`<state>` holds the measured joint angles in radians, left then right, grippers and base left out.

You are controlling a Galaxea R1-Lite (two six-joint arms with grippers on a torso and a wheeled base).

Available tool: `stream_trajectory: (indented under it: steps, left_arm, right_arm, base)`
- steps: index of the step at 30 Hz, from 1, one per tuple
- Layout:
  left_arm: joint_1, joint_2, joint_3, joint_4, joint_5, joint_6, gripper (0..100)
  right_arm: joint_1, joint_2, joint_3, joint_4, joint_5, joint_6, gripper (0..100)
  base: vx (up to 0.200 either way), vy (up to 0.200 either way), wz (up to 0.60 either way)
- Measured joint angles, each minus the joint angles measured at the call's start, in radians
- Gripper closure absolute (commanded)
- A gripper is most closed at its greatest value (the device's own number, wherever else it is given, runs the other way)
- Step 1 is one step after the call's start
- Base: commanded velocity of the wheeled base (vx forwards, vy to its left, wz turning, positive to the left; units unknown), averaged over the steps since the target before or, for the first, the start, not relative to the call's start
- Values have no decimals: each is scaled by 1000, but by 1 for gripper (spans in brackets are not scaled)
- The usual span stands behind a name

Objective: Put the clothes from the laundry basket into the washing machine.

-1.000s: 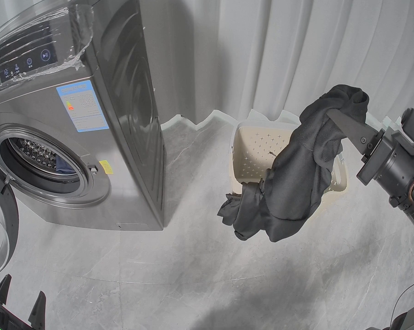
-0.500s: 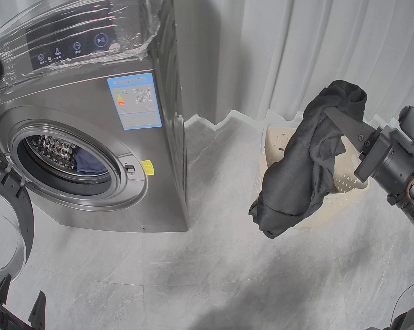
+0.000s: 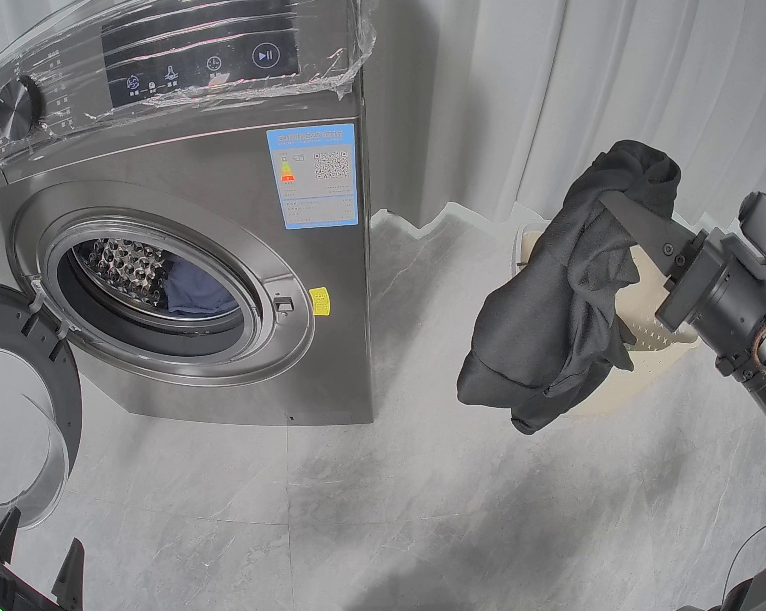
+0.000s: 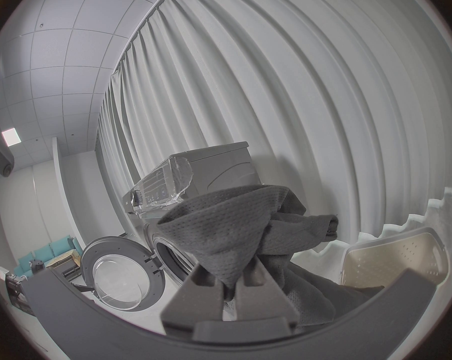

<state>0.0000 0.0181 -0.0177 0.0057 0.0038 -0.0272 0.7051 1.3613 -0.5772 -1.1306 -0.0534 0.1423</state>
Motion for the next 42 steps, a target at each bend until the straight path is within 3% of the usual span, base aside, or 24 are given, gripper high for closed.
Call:
stream_trajectory:
  steps: [7,16,37,42]
  left_arm:
    - [0,0,0,0,1,0,0]
    - [0,0,0,0,0,0,0]
    - [0,0,0,1,0,0,0]
    - [0,0,0,0,0,0,0]
  right_arm:
    - [1,3,2,1,0,0,100]
    - [0,6,6,1,1,2,100]
    - [0,6,10,0,1,2,100]
    - [1,6,12,1,3,1,100]
  base:
    - [-200,0,0]
    - [0,0,0]
    - [0,200,0]
    - [0,0,0]
